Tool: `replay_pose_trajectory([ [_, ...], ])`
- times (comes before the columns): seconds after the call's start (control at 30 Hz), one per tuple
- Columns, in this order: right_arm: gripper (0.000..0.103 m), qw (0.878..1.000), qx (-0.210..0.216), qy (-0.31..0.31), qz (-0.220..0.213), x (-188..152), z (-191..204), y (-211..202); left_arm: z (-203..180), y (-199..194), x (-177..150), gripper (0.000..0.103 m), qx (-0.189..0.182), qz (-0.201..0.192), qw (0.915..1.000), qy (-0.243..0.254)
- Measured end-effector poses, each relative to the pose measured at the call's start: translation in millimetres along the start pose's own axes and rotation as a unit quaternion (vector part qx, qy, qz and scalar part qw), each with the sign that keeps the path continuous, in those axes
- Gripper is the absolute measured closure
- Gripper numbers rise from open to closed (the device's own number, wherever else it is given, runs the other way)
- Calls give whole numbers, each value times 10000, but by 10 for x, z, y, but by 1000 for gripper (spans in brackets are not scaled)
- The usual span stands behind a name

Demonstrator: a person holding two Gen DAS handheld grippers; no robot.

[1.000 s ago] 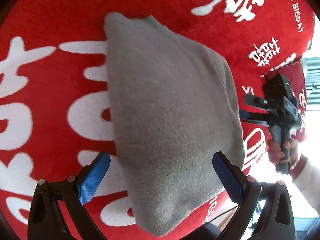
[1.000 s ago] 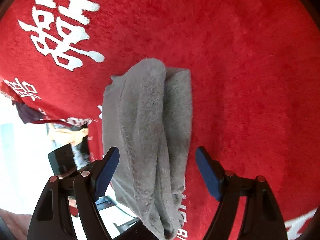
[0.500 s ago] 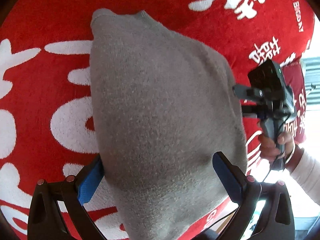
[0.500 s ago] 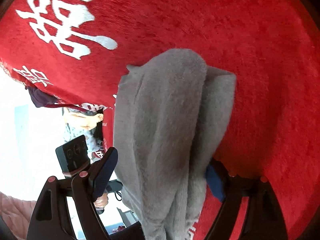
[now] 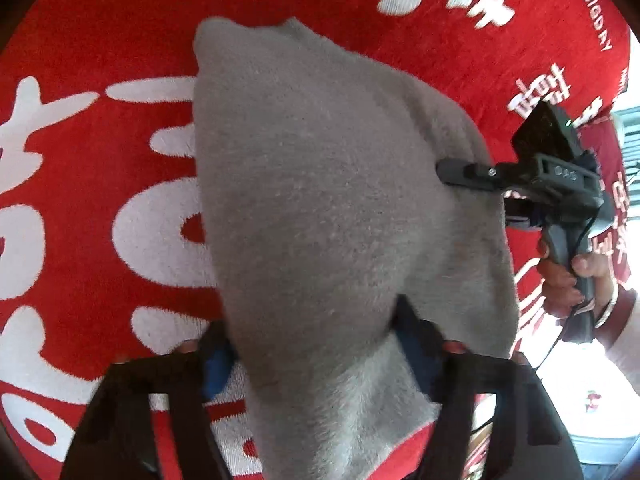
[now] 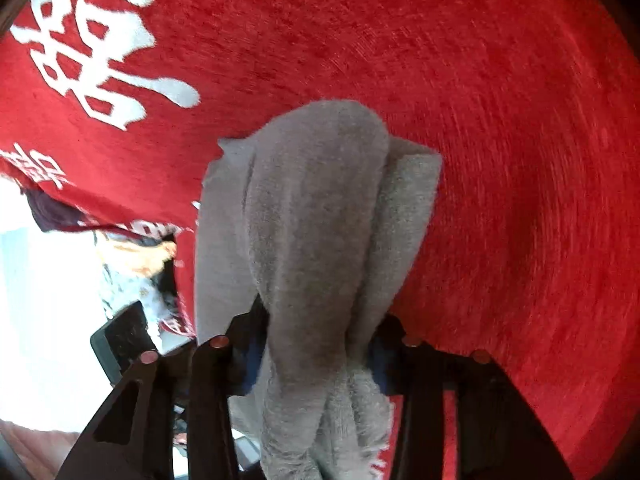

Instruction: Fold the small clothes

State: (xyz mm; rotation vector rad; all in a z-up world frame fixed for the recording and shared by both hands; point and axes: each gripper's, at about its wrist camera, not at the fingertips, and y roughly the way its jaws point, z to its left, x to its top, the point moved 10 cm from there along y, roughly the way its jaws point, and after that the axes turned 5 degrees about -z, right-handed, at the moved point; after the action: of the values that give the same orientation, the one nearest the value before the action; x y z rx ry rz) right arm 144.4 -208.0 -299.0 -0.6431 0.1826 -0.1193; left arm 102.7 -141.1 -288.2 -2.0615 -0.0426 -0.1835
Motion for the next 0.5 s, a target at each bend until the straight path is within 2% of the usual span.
replay_pose_trajectory([
  [0.03,61,10000,47,-13,-73,-13,41,-31,-11,-73,10,54,-126,-64,9999,-6],
  [0.1,62,9996,220,76,-177,-34,112,-92,-22,-185,20,56,-322,-133,9994,-4],
  [0.23,63,9980,508,202,-323,-105,313,-199,-96,-389,32,58,-523,-267,9982,139],
  [0.5,63,9961,759,115,-424,-372,787,-358,-56,-973,-139,58,-764,-546,9954,198],
])
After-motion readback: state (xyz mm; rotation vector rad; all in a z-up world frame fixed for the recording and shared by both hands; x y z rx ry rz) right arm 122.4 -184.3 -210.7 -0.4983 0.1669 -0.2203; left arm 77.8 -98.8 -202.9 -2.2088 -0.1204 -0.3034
